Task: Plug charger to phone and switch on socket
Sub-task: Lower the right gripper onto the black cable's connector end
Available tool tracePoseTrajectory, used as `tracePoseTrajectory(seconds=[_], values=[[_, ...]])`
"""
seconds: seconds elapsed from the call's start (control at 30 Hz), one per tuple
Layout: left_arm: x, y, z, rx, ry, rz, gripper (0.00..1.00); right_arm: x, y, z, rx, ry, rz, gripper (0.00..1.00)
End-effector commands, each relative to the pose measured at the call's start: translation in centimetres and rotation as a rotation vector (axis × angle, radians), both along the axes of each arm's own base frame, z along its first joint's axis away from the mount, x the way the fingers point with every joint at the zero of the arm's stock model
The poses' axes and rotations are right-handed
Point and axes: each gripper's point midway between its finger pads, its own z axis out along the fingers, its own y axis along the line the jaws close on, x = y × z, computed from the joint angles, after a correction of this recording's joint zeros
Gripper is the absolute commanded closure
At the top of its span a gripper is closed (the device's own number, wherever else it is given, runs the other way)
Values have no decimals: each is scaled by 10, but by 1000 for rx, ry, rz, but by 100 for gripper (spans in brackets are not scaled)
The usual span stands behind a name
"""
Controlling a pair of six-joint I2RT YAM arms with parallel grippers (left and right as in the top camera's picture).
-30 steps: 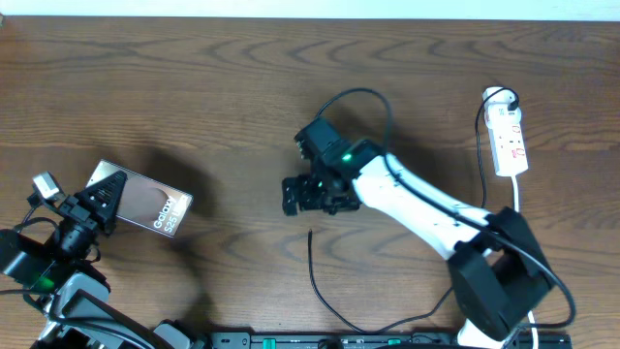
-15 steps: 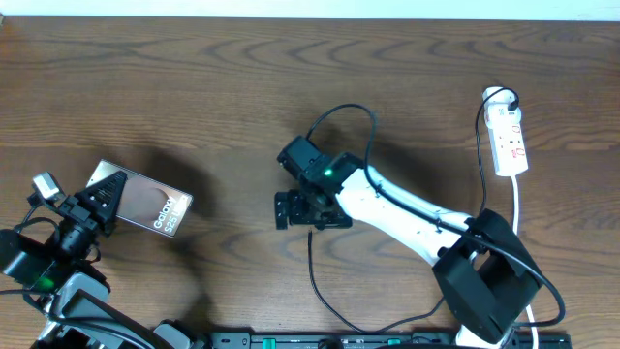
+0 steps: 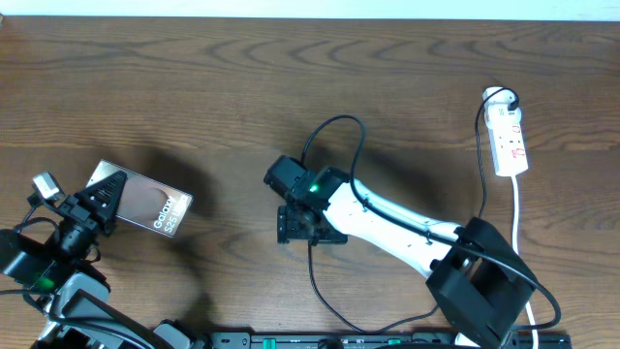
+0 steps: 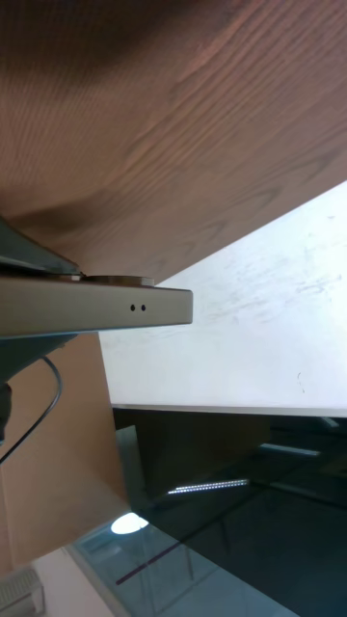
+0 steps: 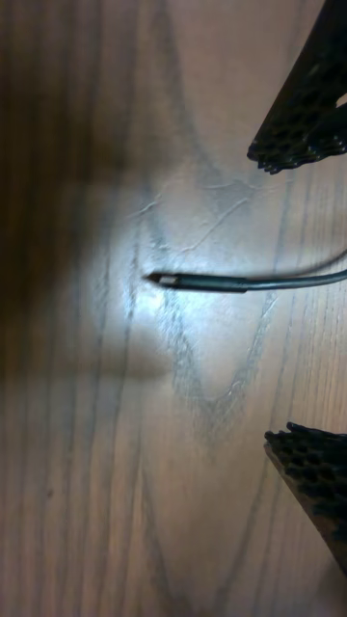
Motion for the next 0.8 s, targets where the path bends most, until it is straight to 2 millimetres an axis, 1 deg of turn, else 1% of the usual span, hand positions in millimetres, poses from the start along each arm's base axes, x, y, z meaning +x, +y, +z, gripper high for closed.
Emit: tracePoseTrajectory(seconds=[0.0,0.07,0.13,0.37,0.5,0.67,0.7,0.77], values=[[-2,-2,5,-3,-6,-23,93,-4,-3,-6,-58,-25,-59,11],[-2,-2,5,-4,-6,-23,92,-8,0,-8,-62,-28,-47,6],[-2,-2,5,-4,-6,-23,93,-10,0,-11,-68,-24,-50,5],[-2,-2,5,-4,-6,-23,93,-19,-1,-29,-100,25,-45,13],[-2,-2,5,-4,-6,-23,93,-22,-2,-39,-116,54,-43,20],[-2,-2,5,-4,-6,-23,93,-21,1,-39,-107,51,-43,18],[-2,-2,5,-3,-6,-23,92,-21,1,-40,-107,50,-43,18],[-2,-2,5,-3,-6,-23,93,-21,1,-40,-106,50,-43,21]])
